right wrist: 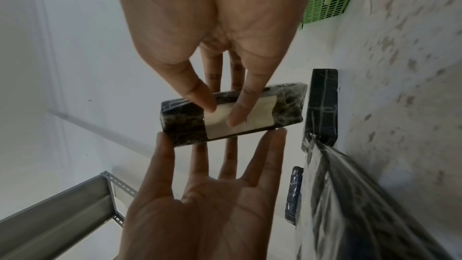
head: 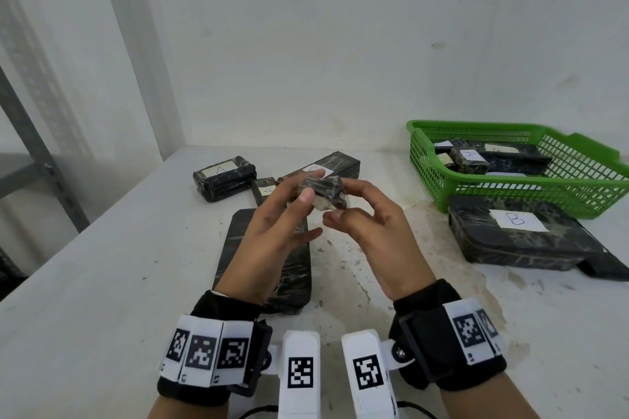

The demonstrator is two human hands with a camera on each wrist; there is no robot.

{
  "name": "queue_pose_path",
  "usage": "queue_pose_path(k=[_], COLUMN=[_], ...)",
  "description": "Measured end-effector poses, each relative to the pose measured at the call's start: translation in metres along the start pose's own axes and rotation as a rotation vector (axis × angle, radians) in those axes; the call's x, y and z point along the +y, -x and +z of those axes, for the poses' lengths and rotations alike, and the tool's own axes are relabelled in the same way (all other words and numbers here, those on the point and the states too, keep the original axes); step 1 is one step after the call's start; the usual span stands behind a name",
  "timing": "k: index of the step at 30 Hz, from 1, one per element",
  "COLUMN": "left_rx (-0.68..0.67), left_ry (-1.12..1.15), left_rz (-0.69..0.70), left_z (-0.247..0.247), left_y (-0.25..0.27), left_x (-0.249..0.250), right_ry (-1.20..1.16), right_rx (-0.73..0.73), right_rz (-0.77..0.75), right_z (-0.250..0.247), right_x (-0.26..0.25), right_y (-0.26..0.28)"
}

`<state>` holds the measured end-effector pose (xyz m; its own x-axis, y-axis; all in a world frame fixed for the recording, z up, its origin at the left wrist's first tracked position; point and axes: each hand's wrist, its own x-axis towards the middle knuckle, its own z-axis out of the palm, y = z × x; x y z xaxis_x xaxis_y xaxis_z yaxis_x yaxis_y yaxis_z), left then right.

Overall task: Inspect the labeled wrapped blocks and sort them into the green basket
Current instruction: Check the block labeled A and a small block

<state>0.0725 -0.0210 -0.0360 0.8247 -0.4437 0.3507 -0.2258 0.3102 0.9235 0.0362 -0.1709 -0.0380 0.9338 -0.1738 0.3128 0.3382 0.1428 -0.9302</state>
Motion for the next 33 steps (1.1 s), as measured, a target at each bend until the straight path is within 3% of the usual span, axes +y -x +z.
queue_pose_path(k=[6, 12, 26, 33], left_rx=[0.038, 0.008, 0.051, 0.119], left_ry=[-0.031, -0.005, 0.04, 0.045], left_rz=[0.022, 0.019, 0.015, 0.0], left_z=[0.0007, 0.0026, 0.0033, 0.0024], left_y=[-0.0006, 0.0014, 0.0007, -0.0006], left_x=[-0.0029, -0.0035, -0.0072, -0.0095], right_ry=[-0.125, 0.03, 0.111, 0.129], right_rx=[-0.038, 0.095, 0.126, 0.101], right_rz=[0.022, -0.058, -0.126, -0.079], right_z=[-0.0022, 0.0024, 0.0027, 0.0046], right_x=[-0.0017, 0.0049, 0.0052, 0.0045], right_y=[-0.0009, -0.0002, 0.0001, 0.003])
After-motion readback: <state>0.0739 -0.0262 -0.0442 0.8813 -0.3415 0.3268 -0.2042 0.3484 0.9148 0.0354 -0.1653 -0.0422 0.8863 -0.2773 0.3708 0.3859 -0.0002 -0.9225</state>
